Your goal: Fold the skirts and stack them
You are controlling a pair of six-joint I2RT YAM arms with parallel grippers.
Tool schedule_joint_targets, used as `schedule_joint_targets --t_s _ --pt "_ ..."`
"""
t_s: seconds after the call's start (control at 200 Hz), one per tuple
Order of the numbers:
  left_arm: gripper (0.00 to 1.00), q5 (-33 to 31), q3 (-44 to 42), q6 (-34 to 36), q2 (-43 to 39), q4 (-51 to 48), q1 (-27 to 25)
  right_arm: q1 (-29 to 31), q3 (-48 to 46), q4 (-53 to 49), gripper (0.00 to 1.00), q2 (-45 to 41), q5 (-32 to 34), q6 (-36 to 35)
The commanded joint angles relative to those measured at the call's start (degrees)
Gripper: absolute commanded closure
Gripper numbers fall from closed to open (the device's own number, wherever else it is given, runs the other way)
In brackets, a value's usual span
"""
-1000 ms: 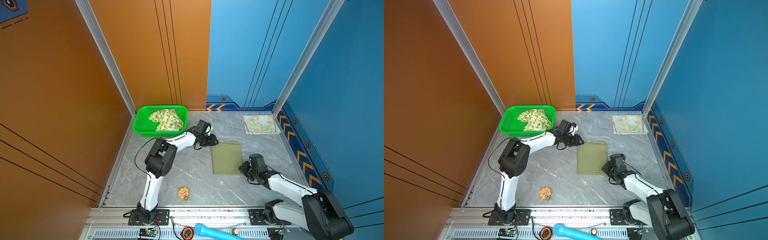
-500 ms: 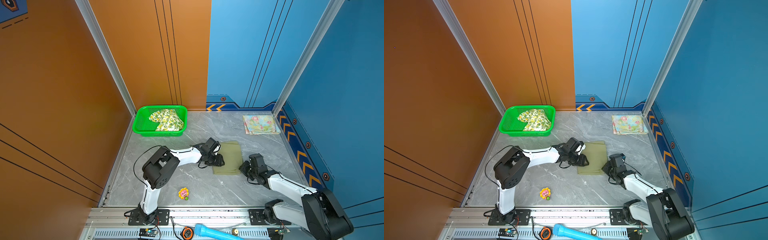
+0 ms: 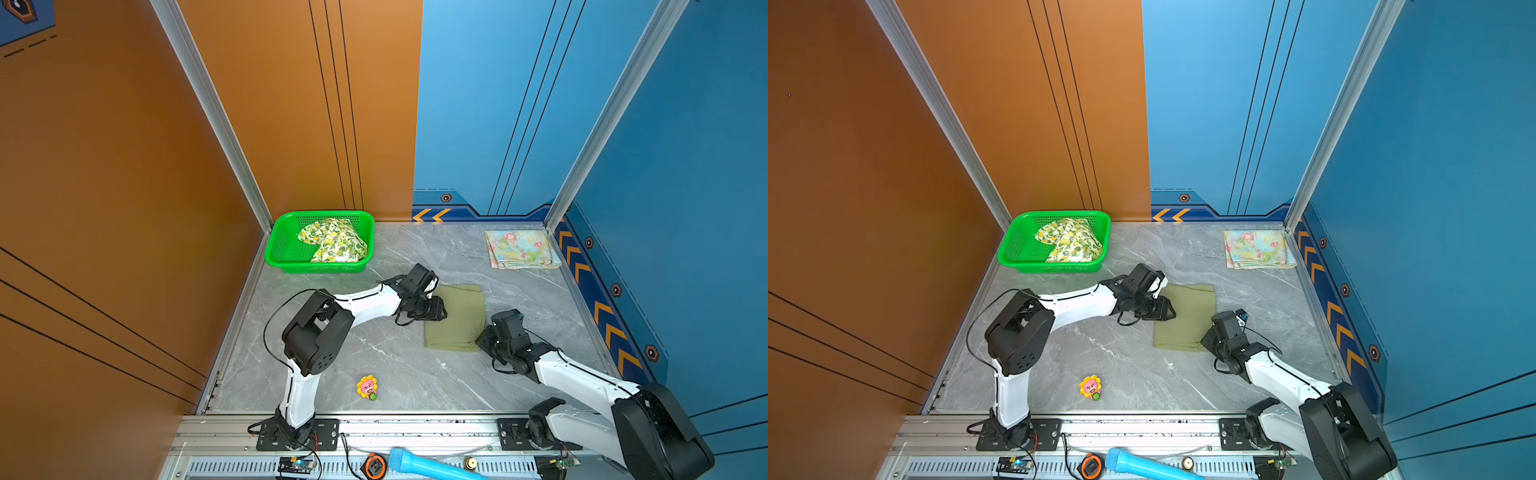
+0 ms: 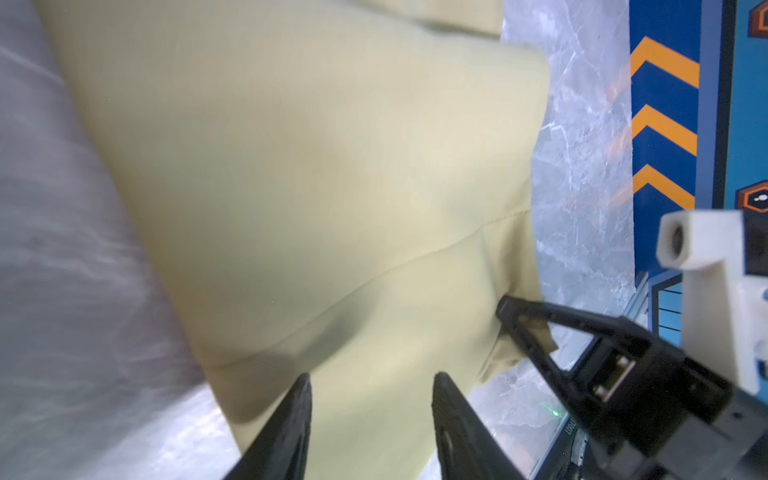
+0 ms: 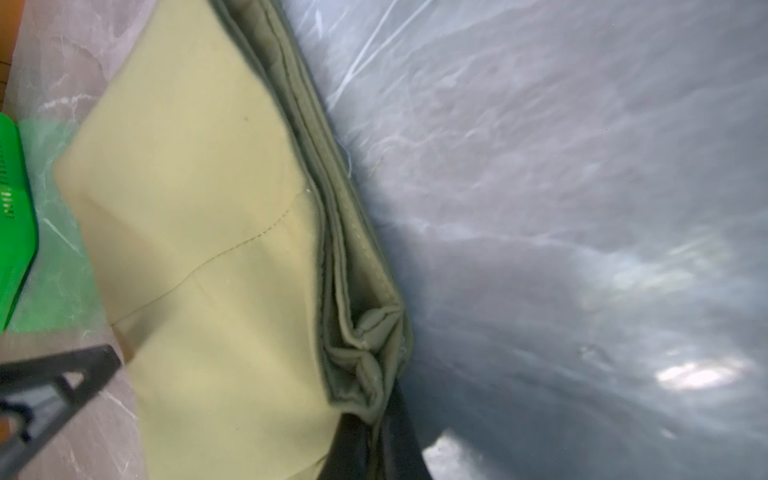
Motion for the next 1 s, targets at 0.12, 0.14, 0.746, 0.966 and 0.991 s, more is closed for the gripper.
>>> schedule_joint_targets --t_s 0.12,0.14,0.746,0.966,0.991 --pt "0.51 -4.61 9.09 5.34 4.79 -9.09 1.23 8.44 0.78 -0.14 1.00 3.09 6.42 6.04" --pt "0.51 -4.84 9.74 5.86 5.60 -9.55 1.28 8.85 0.95 -0.04 1.00 3.28 6.46 6.10" --pt "0.52 -7.46 12.72 8.31 13.09 -12.63 0.25 -9.60 5.60 -10.34 0.22 -1.12 -14.62 -12.35" --pt "0.52 -7.67 12.36 8.29 13.35 -12.90 -0.20 -15.44 7.44 -3.19 0.14 8.69 -26.62 -15.96" --pt "0.52 -7.80 12.30 8.29 13.36 -12.90 -0.27 -15.70 7.55 -2.23 0.14 9.82 -27.42 -16.06"
